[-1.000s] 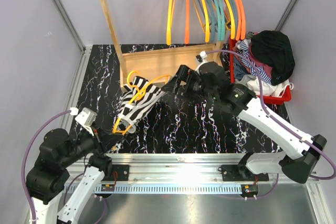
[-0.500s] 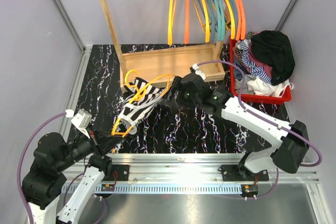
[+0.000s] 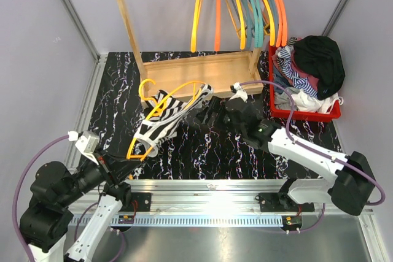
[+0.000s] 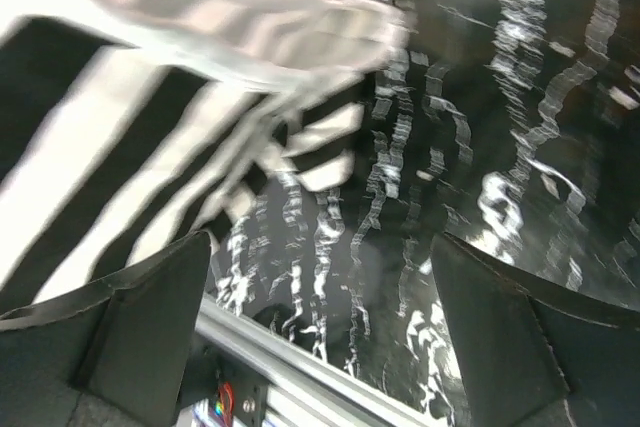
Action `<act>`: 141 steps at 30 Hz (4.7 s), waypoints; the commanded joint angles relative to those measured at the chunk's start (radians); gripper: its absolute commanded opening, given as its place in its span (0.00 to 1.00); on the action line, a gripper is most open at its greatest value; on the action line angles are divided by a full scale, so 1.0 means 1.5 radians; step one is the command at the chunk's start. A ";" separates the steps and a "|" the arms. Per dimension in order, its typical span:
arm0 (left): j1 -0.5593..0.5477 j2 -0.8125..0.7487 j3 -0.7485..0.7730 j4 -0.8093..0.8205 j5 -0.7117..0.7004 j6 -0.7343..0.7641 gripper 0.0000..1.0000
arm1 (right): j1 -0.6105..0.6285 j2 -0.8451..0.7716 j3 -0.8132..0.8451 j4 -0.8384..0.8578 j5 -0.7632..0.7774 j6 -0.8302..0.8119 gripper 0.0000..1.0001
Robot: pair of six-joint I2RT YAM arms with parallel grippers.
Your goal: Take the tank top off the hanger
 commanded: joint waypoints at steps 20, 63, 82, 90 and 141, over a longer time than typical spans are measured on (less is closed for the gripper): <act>-0.074 -0.003 0.019 0.170 -0.025 -0.185 0.00 | -0.179 0.073 -0.014 0.471 -0.334 -0.112 0.00; -0.074 -0.053 -0.201 0.118 0.111 -0.075 0.00 | -0.033 -0.294 -0.050 -0.007 -0.101 0.372 1.00; -0.074 -0.012 -0.217 0.122 0.146 0.013 0.02 | -0.006 -0.019 0.023 0.186 -0.078 0.501 0.00; -0.074 -0.047 -0.238 0.133 0.036 -0.016 0.99 | -0.002 -0.107 0.152 -0.048 0.108 0.203 0.00; -0.127 0.079 -0.165 0.237 0.010 0.110 0.44 | 0.019 -0.153 0.058 0.130 -0.021 0.564 0.00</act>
